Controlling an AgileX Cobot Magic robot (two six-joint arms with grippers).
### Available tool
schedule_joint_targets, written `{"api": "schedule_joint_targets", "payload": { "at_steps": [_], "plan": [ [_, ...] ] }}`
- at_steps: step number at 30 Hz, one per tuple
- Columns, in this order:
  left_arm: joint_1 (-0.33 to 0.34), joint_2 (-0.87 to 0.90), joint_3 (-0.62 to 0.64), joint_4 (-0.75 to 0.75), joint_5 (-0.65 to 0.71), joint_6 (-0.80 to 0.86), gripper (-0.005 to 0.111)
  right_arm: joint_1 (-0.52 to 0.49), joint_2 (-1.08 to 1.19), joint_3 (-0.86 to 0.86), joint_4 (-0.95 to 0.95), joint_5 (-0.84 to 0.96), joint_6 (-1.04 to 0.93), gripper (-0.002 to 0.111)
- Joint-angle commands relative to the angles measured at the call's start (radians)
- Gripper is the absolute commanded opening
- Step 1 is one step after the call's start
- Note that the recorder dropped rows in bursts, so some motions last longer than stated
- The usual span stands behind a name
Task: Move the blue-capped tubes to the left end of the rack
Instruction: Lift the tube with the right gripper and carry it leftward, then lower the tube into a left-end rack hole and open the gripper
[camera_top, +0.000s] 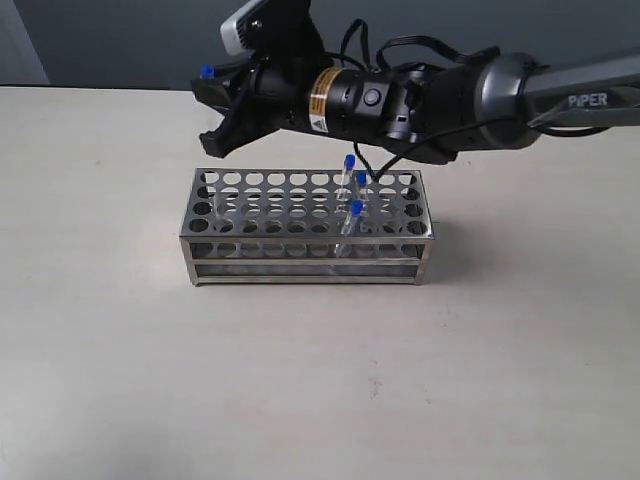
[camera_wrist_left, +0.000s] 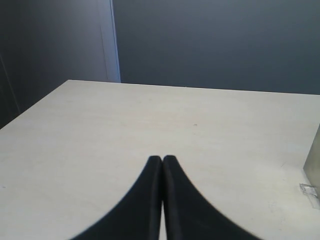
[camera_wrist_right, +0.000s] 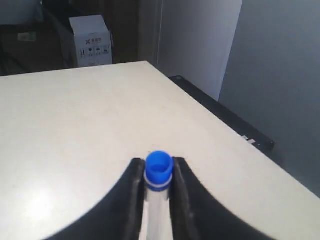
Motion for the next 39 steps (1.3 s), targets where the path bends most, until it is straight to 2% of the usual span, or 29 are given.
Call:
{"api": "schedule_joint_targets", "payload": {
  "at_steps": [1,9,21,22,24,25,27,29,30,32,33,36,39],
  "plan": [
    [-0.009,-0.004,0.003,-0.005,0.003,-0.002,0.0,0.023,0.037,-0.036,-0.034,0.037,0.041,-0.001],
    [-0.009,-0.004,0.003,-0.005,0.003,-0.002,0.0,0.025,0.045,-0.036,-0.108,0.102,0.121,-0.001],
    [-0.009,-0.004,0.003,-0.005,0.003,-0.002,0.0,0.025,0.134,-0.036,-0.112,0.05,0.135,-0.001],
    [-0.009,-0.004,0.003,-0.005,0.003,-0.002,0.0,0.025,0.136,-0.036,-0.115,0.055,0.139,0.002],
    [-0.009,-0.004,0.003,-0.005,0.003,-0.002,0.0,0.025,0.134,-0.04,-0.153,0.053,0.152,0.02],
    [-0.009,-0.004,0.003,-0.005,0.003,-0.002,0.0,0.025,0.132,-0.04,-0.156,0.051,0.153,0.037],
    [-0.009,-0.004,0.003,-0.005,0.003,-0.002,0.0,0.025,0.116,-0.04,-0.156,0.07,0.153,0.05],
    [-0.009,-0.004,0.003,-0.003,0.003,-0.002,0.0,0.023,0.062,-0.04,-0.156,0.144,0.153,0.047],
    [-0.009,-0.004,0.003,-0.003,0.003,-0.002,0.0,0.023,0.007,-0.038,-0.182,0.226,0.139,0.039],
    [-0.009,-0.004,0.003,-0.003,0.003,-0.002,0.0,0.023,-0.102,0.001,-0.286,0.321,0.139,0.03],
    [-0.009,-0.004,0.003,-0.003,0.003,-0.002,0.0,0.023,-0.141,0.027,-0.297,0.345,0.141,0.031],
    [-0.009,-0.004,0.003,-0.003,0.003,-0.002,0.0,0.023,-0.291,0.194,-0.258,0.524,0.147,0.047],
    [-0.009,-0.004,0.003,-0.003,0.003,-0.002,0.0,0.023,-0.384,0.358,-0.205,0.467,0.147,0.05]
  ]
}}
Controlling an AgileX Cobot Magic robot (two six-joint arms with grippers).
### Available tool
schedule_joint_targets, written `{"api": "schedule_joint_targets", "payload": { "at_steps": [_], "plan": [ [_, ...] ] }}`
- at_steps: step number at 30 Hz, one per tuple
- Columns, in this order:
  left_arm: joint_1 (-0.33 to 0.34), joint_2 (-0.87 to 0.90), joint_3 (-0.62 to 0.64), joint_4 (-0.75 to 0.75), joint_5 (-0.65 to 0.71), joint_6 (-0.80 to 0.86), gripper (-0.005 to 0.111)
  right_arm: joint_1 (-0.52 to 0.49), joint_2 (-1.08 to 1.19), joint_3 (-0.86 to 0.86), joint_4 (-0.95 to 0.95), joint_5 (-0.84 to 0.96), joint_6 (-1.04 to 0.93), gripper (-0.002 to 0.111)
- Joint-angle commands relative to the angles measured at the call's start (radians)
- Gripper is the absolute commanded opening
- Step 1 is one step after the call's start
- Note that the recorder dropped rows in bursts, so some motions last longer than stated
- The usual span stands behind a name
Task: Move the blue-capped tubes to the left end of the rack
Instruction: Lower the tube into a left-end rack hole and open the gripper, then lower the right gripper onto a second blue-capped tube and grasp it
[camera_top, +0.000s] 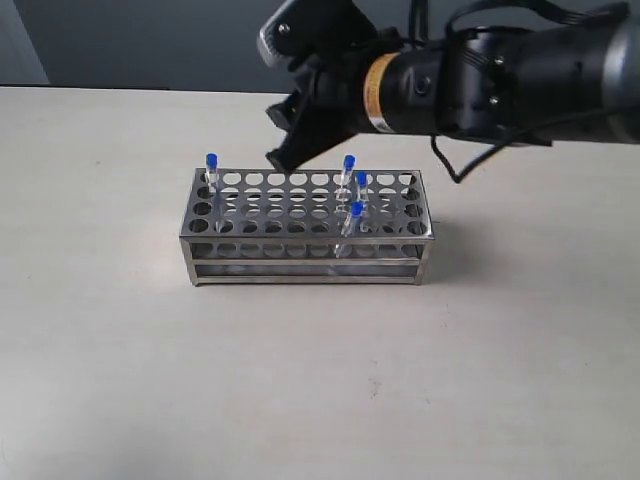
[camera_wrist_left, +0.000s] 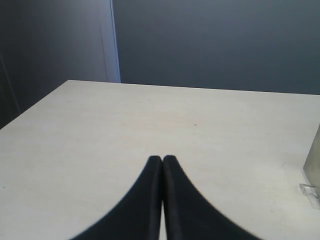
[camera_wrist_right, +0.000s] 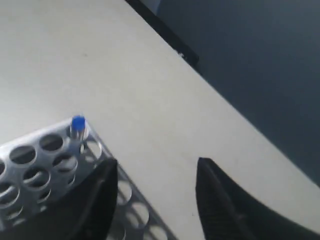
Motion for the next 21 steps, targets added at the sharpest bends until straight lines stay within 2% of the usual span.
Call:
{"api": "schedule_joint_targets", "payload": {
  "at_steps": [1,5,12,17,21],
  "plan": [
    [-0.009,-0.004,0.003,-0.003,0.003,-0.002,0.0,-0.004,-0.098,0.184,0.063,-0.075,-0.001,0.05],
    [-0.009,-0.004,0.003,-0.003,0.003,-0.002,0.0,-0.004,-0.145,0.292,0.202,-0.157,-0.072,0.05],
    [-0.009,-0.004,0.003,-0.003,0.003,-0.002,0.0,-0.004,-0.171,0.398,0.714,-0.232,-0.518,0.05],
    [-0.009,-0.004,0.003,-0.003,0.003,-0.002,0.0,-0.004,-0.167,0.549,1.053,-0.517,-0.769,0.05],
    [-0.009,-0.004,0.003,-0.003,0.003,-0.002,0.0,-0.004,-0.137,0.633,1.188,-0.691,-0.802,0.05]
  ]
}}
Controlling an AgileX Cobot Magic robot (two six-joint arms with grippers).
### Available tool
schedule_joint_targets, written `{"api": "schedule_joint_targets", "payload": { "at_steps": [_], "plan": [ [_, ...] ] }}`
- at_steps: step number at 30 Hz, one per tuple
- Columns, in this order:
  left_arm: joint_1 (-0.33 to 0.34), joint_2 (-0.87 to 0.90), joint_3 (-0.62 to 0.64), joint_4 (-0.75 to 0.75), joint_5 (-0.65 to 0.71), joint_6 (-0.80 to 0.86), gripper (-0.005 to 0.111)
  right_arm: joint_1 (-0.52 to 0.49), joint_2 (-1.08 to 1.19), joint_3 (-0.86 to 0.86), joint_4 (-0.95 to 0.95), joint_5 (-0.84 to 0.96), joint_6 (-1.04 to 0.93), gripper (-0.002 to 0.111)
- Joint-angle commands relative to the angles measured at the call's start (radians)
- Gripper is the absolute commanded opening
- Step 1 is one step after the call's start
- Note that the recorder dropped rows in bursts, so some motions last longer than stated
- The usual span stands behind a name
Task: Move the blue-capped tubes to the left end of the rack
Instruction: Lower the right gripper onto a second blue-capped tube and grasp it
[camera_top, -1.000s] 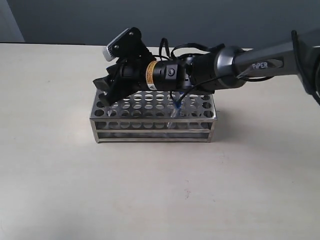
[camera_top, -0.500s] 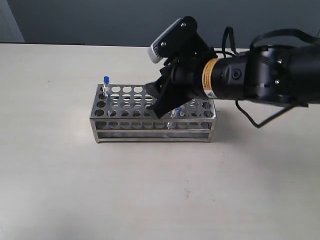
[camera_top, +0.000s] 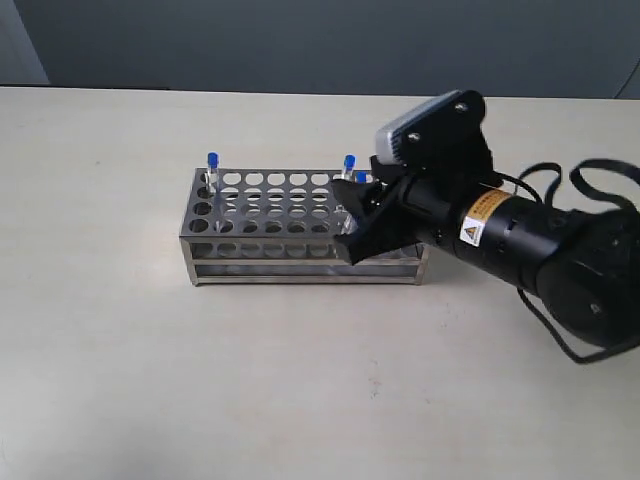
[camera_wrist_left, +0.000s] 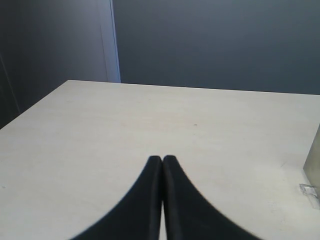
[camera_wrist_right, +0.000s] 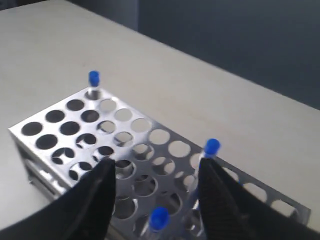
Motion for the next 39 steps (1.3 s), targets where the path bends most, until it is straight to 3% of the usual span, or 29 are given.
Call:
{"api": "schedule_joint_targets", "payload": {
  "at_steps": [1,11,22,24,29,35,39],
  "plan": [
    [-0.009,-0.004,0.003,-0.003,0.003,-0.002,0.0,-0.004,0.036,0.073,0.144,-0.179,-0.065,0.05],
    [-0.009,-0.004,0.003,-0.003,0.003,-0.002,0.0,-0.004,0.187,0.051,0.095,-0.284,0.001,0.05],
    [-0.009,-0.004,0.003,-0.003,0.003,-0.002,0.0,-0.004,0.297,-0.047,0.026,-0.25,0.058,0.049],
    [-0.009,-0.004,0.003,-0.003,0.003,-0.002,0.0,-0.004,0.303,-0.054,0.026,-0.229,0.072,0.043],
    [-0.009,-0.004,0.003,-0.003,0.003,-0.002,0.0,-0.002,0.297,-0.054,0.016,-0.231,0.109,-0.001],
    [-0.009,-0.004,0.003,-0.003,0.003,-0.002,0.0,-0.002,0.199,-0.061,-0.079,-0.222,0.109,0.0],
    [-0.009,-0.004,0.003,-0.003,0.003,-0.002,0.0,-0.002,0.099,-0.119,-0.081,-0.119,0.099,0.0]
  ]
}}
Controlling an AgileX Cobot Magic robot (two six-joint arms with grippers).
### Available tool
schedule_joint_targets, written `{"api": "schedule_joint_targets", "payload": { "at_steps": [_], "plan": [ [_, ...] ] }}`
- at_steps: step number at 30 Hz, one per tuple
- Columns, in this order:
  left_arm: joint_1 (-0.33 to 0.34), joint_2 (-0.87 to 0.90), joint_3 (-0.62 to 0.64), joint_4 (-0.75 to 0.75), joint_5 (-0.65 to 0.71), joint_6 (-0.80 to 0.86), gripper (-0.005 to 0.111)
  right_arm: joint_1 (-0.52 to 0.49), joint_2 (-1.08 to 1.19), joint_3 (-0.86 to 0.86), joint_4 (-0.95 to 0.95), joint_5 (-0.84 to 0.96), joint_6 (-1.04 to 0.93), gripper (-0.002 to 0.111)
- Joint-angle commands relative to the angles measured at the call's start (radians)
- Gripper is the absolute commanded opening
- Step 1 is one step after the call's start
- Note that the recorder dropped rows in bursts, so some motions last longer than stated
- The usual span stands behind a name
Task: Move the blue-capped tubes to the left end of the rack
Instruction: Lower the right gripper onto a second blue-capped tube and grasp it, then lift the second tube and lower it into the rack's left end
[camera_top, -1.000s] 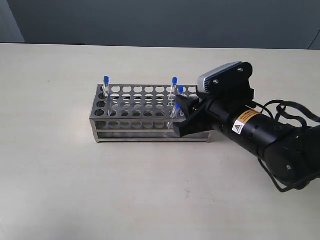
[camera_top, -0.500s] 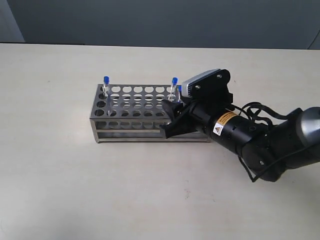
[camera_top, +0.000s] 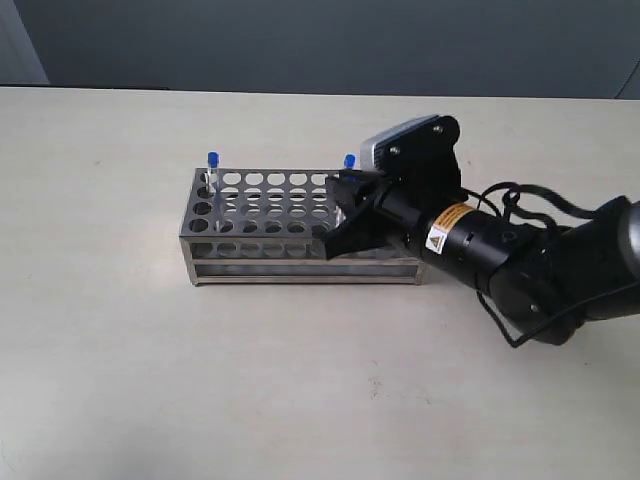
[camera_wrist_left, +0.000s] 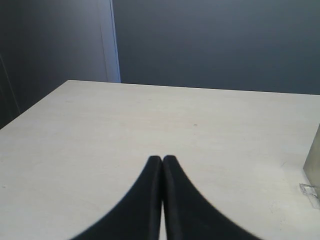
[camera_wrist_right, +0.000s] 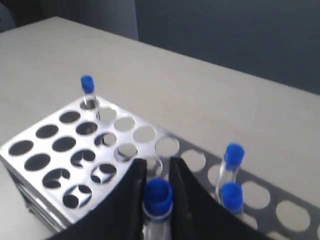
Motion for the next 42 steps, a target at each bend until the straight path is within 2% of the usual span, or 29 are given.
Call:
{"api": "schedule_joint_targets", "payload": {
  "at_steps": [1,5,11,18,29,42],
  "plan": [
    [-0.009,-0.004,0.003,-0.003,0.003,-0.002,0.0,-0.002,-0.109,-0.081,-0.037,0.09,-0.014,0.0],
    [-0.009,-0.004,0.003,-0.003,0.003,-0.002,0.0,-0.002,-0.098,-0.211,-0.164,0.178,0.007,0.0],
    [-0.009,-0.004,0.003,-0.003,0.003,-0.002,0.0,-0.002,0.007,-0.403,-0.384,0.217,0.229,0.0],
    [-0.009,-0.004,0.003,-0.003,0.003,-0.002,0.0,-0.002,0.164,-0.545,-0.612,0.209,0.45,0.0],
    [-0.009,-0.004,0.003,-0.003,0.003,-0.002,0.0,-0.002,0.259,-0.593,-0.64,0.133,0.476,0.0],
    [-0.009,-0.004,0.003,-0.003,0.003,-0.002,0.0,-0.002,0.294,-0.667,-0.728,0.151,0.556,0.0]
  ]
}}
